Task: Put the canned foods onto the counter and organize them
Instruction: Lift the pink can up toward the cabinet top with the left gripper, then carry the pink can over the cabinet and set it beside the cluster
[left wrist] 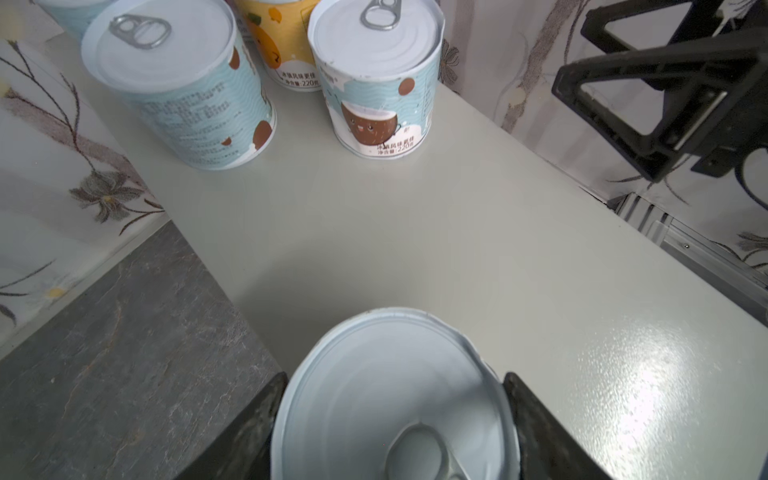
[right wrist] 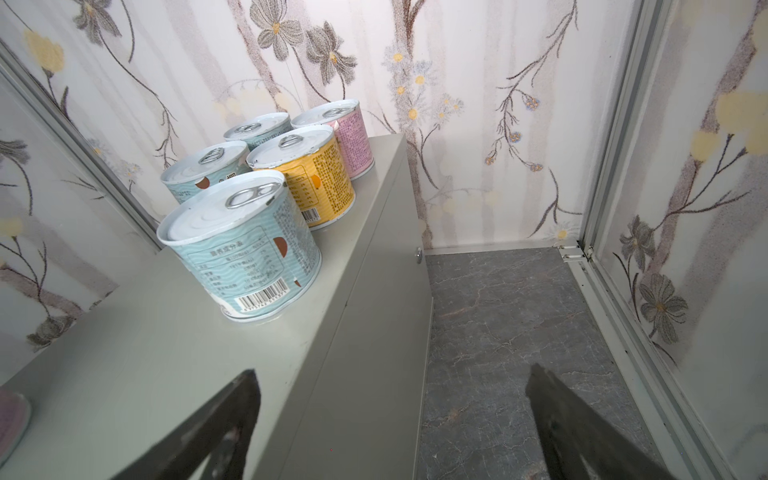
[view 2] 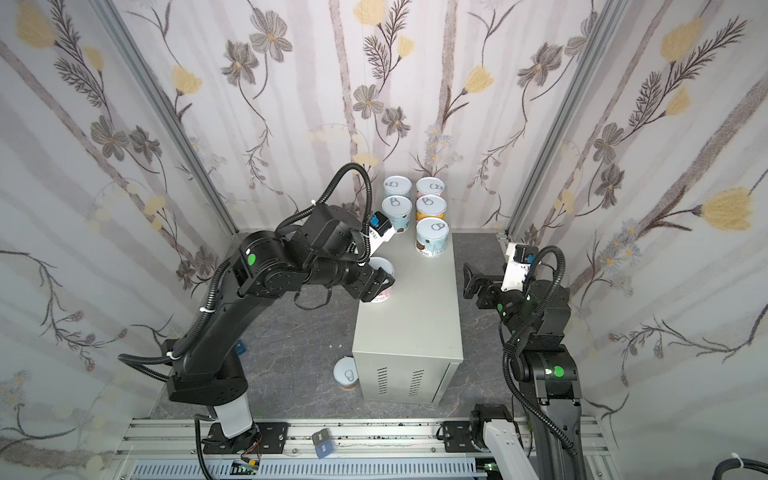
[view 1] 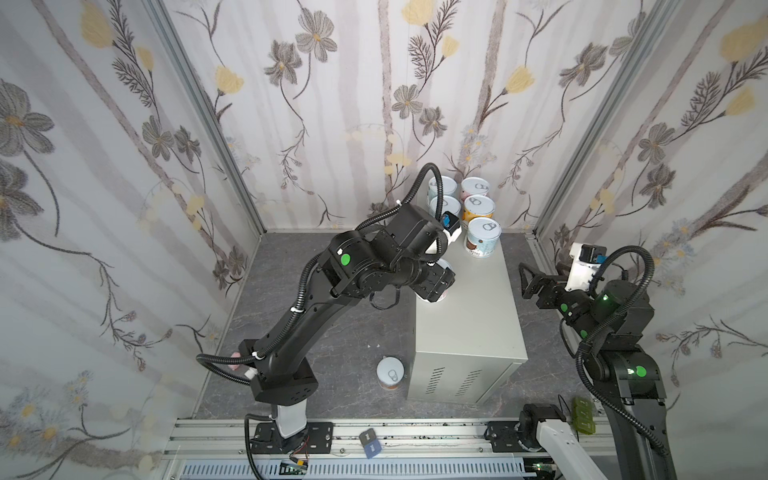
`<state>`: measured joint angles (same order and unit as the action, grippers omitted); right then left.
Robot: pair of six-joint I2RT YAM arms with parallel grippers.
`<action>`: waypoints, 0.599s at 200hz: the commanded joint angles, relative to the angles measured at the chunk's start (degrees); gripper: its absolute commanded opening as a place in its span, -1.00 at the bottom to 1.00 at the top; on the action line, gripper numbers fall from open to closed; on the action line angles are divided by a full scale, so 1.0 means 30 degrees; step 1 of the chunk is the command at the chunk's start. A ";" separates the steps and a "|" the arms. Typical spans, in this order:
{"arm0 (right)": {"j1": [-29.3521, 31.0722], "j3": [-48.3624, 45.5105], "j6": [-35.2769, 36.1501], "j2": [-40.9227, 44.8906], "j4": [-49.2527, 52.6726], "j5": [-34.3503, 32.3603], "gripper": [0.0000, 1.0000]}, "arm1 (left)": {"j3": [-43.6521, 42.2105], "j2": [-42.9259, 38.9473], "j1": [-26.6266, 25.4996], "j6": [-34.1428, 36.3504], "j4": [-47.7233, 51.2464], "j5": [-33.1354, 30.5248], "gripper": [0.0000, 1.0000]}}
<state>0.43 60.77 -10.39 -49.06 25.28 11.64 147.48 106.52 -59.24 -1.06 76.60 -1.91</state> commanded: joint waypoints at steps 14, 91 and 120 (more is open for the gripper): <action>0.0004 -0.0447 -0.0018 0.0092 -0.1007 0.0396 0.99 | 0.0503 0.1519 0.0361 0.0621 -0.0551 0.0115 0.33; 0.0004 -0.0805 -0.0131 -0.0109 -0.1414 0.0747 0.99 | -0.2622 -0.0527 0.0774 0.0482 -0.4010 0.0711 1.00; 0.0019 -0.0885 -0.0322 -0.0170 -0.1600 0.0900 0.99 | -0.7542 -0.3250 0.0984 0.0122 -0.7424 0.0796 0.99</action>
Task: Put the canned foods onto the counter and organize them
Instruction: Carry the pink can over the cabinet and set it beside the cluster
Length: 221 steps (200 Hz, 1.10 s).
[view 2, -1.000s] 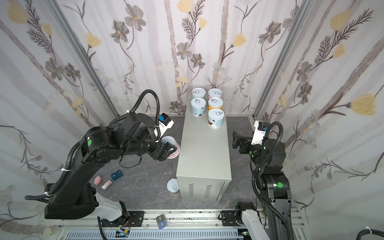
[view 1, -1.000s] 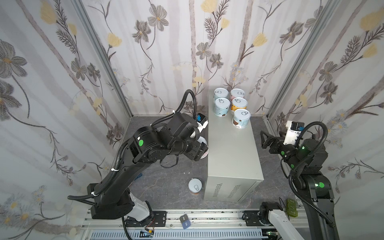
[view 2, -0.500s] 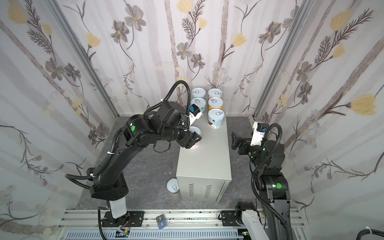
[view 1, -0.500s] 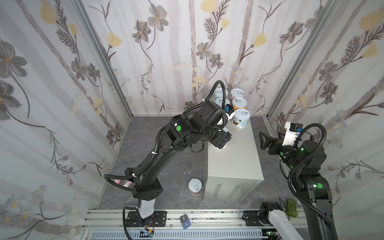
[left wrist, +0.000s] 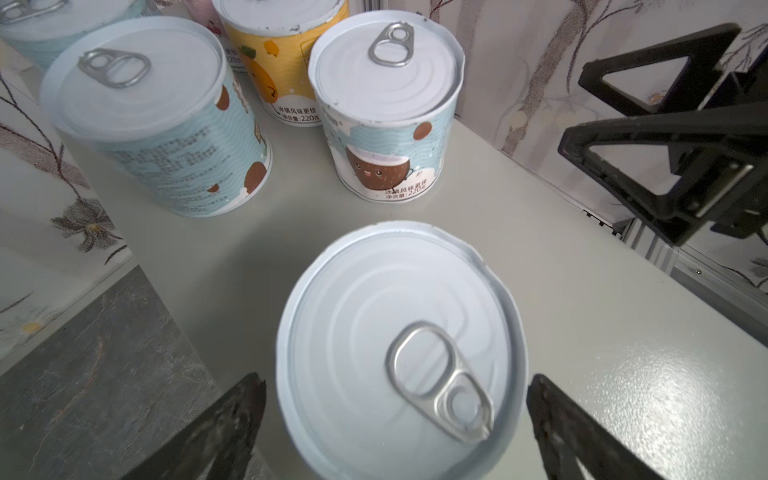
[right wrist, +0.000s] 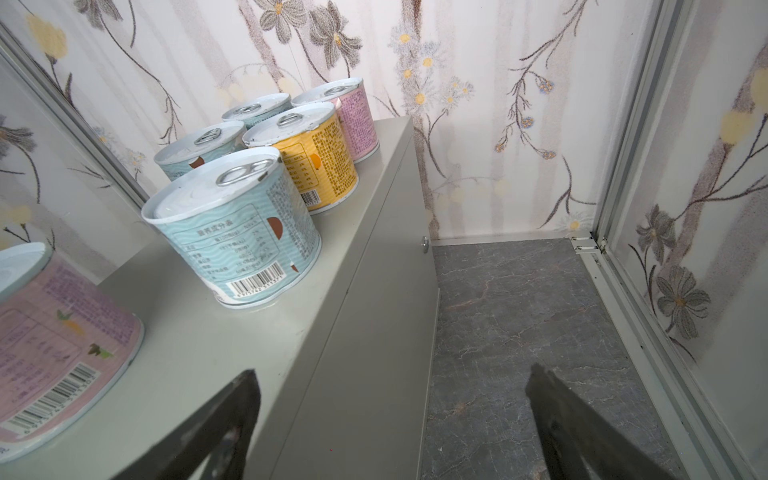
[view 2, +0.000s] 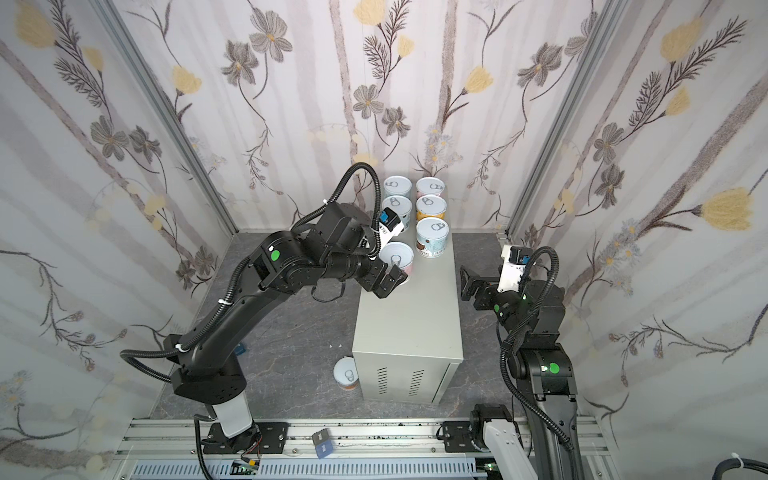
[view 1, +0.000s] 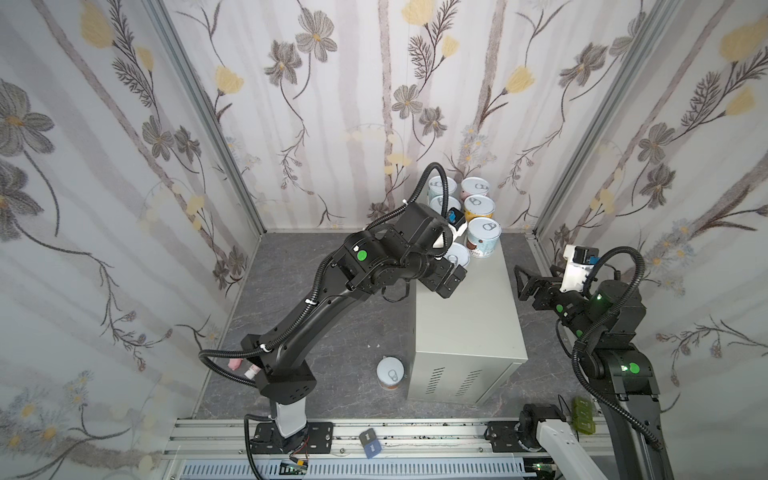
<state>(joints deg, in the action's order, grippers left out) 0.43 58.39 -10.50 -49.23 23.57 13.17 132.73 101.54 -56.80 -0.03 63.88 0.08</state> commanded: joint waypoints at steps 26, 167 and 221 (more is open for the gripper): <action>0.0020 -0.0027 -0.0293 -0.0170 -0.1031 0.0517 0.99 | -0.6017 -0.3278 0.0382 -0.0541 -0.6060 0.0860 0.97; 0.0035 0.0189 -0.0169 -0.0083 -0.0650 0.0349 0.99 | -1.0455 -0.3890 0.2153 -0.1438 -1.2641 0.1870 0.57; 0.0016 0.0194 -0.0119 -0.0179 -0.0680 0.0294 0.99 | -1.0716 -0.3171 0.3434 -0.0874 -1.3707 0.2860 0.50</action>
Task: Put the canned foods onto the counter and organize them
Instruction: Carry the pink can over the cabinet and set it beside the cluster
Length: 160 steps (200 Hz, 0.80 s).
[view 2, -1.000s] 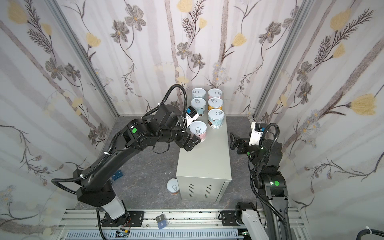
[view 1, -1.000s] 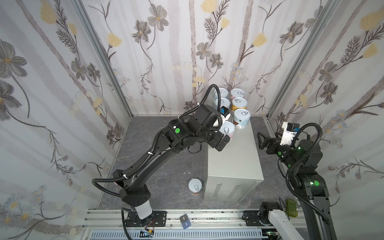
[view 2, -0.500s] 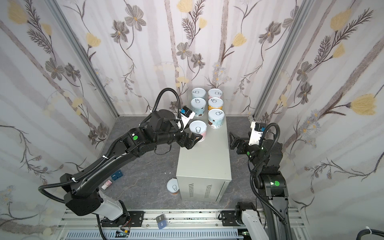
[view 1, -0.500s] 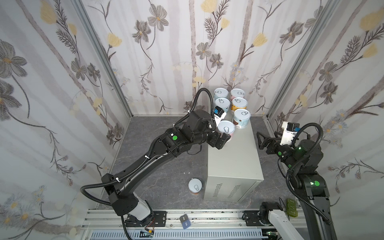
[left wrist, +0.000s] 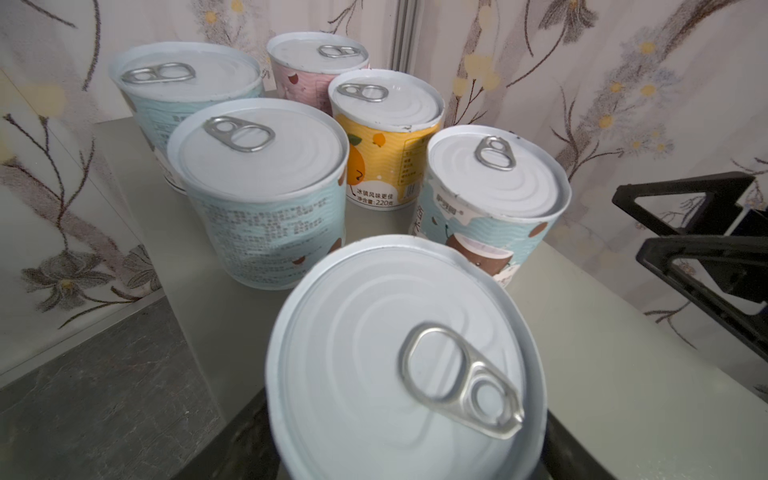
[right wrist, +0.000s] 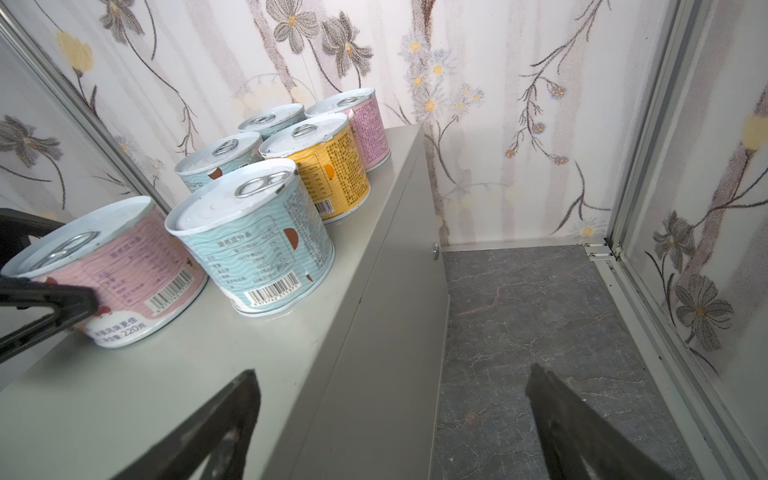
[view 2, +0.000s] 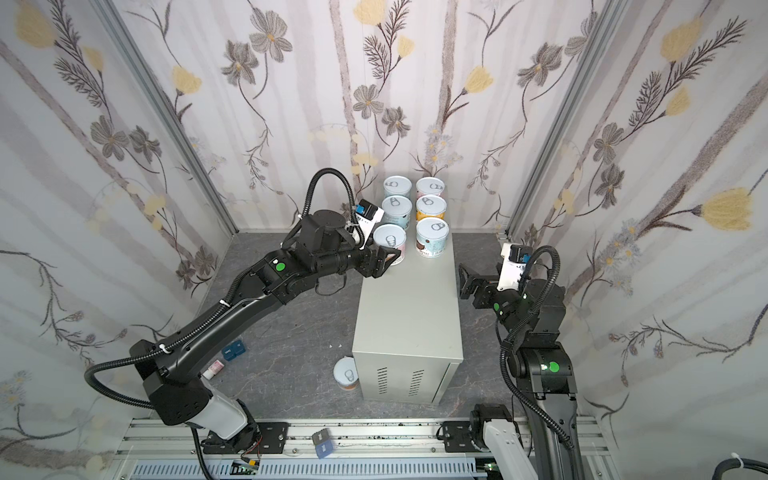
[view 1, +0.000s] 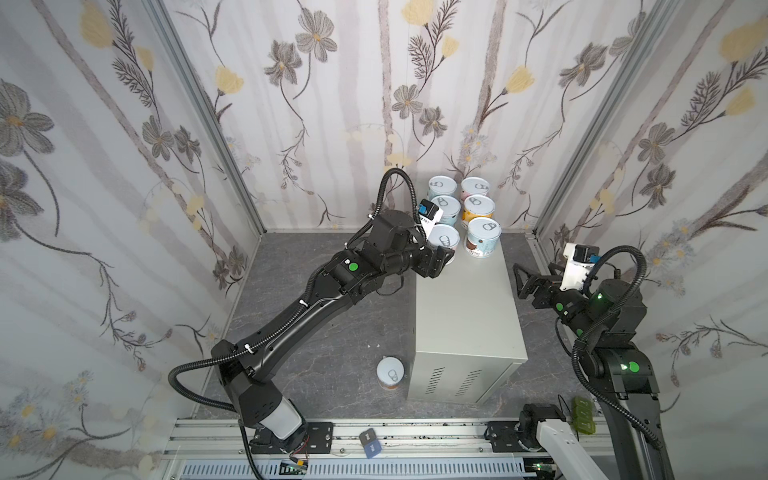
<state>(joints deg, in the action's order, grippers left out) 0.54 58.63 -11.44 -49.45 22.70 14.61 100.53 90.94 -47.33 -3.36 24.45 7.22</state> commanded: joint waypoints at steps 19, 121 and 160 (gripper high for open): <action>0.0024 0.0118 0.0180 -0.0098 -0.0389 -0.0212 0.99 | 0.0324 0.0796 0.0540 0.0433 -0.0563 0.0926 0.49; -0.0005 0.0377 0.0182 -0.0217 -0.0269 -0.0159 0.99 | 0.0707 0.1604 0.0798 0.0515 -0.0585 0.0741 0.54; -0.0001 0.0435 0.0104 -0.0334 -0.0337 0.0000 0.99 | 0.0396 0.0678 0.0816 0.0101 -0.0483 0.1432 0.98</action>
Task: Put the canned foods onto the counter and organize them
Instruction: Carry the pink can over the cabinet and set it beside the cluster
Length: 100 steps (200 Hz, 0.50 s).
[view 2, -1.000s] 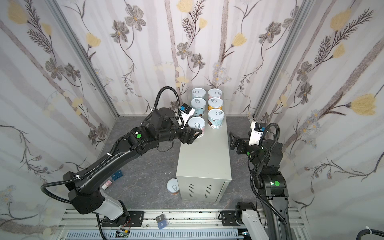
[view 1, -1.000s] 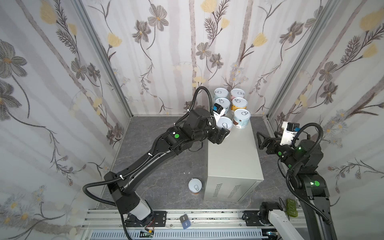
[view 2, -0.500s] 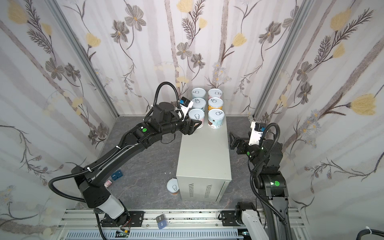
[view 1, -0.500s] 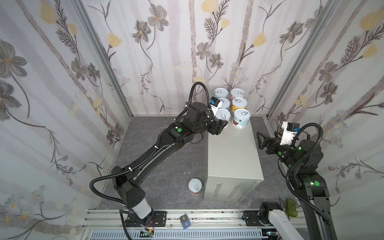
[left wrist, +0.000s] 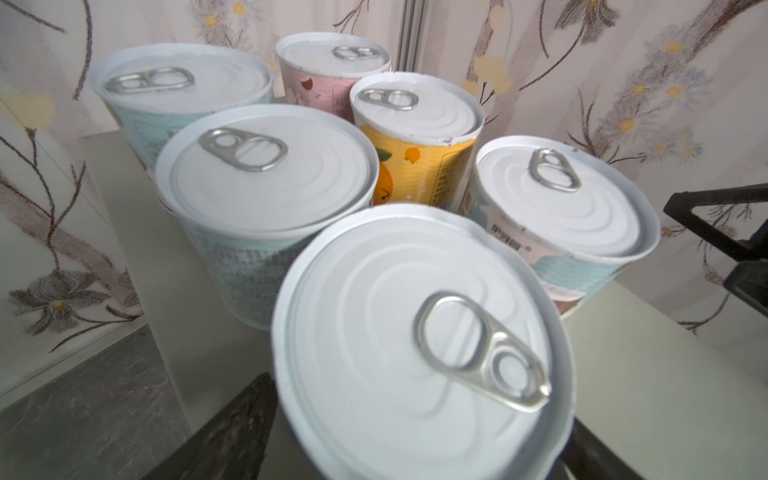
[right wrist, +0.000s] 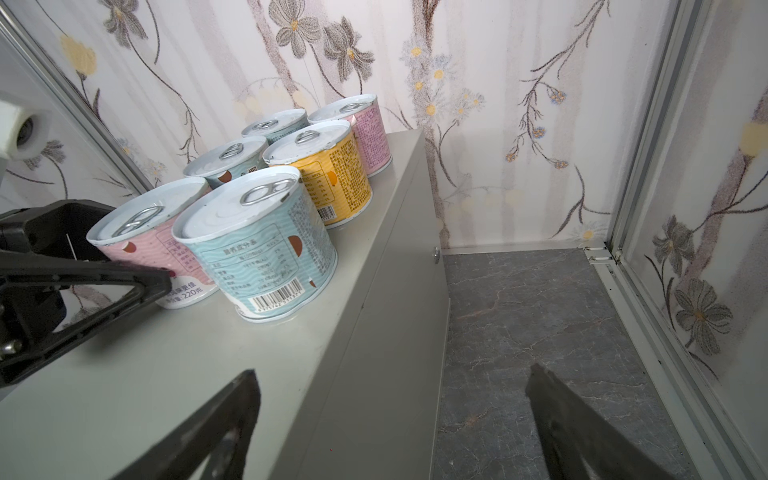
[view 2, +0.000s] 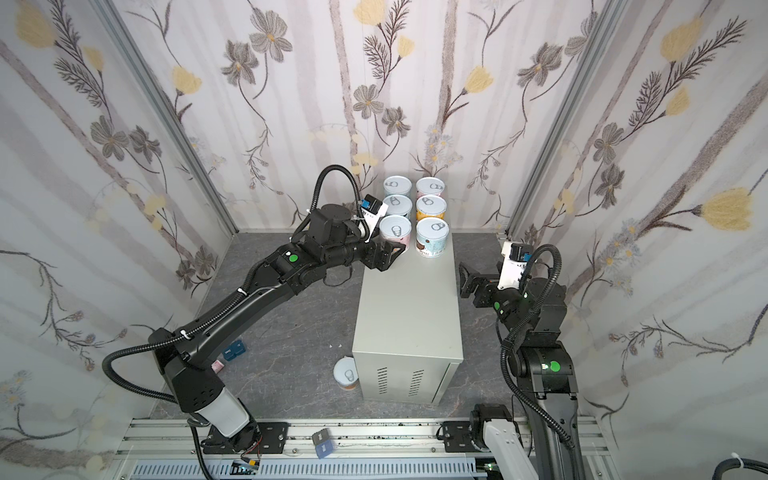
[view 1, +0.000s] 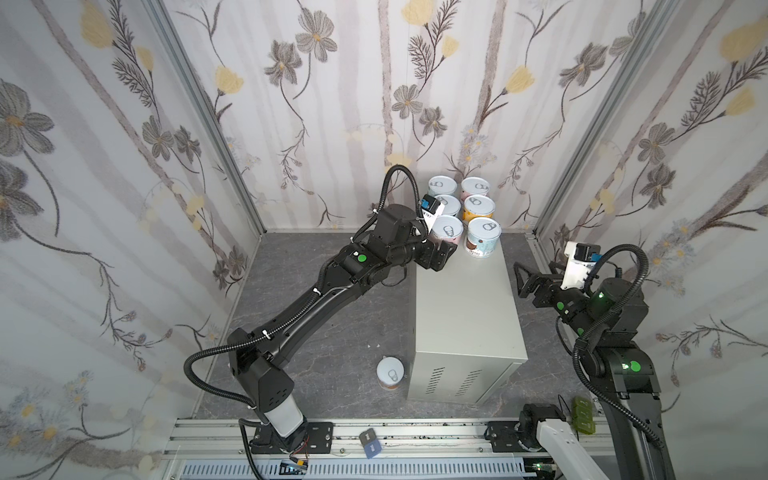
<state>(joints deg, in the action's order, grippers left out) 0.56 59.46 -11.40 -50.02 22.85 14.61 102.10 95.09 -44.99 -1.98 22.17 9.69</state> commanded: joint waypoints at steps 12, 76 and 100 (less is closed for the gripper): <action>-0.0001 0.0217 0.0079 -0.0200 -0.0407 0.0025 0.99 | -0.0604 -0.1439 0.0015 -0.0534 0.0258 0.0701 1.00; 0.0041 0.0592 0.0137 -0.0583 -0.0410 -0.0196 0.99 | -0.3281 -0.4559 0.1131 -0.0856 0.0018 -0.0990 1.00; 0.0043 0.0723 0.0137 -0.0557 -0.0268 -0.0240 0.99 | -0.3197 -0.4308 0.2005 -0.1197 -0.0175 -0.0925 1.00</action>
<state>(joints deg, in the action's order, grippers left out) 0.62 60.84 -11.42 -51.51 22.85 14.61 92.44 81.82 -40.73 -4.19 23.38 7.62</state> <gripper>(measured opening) 0.996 0.997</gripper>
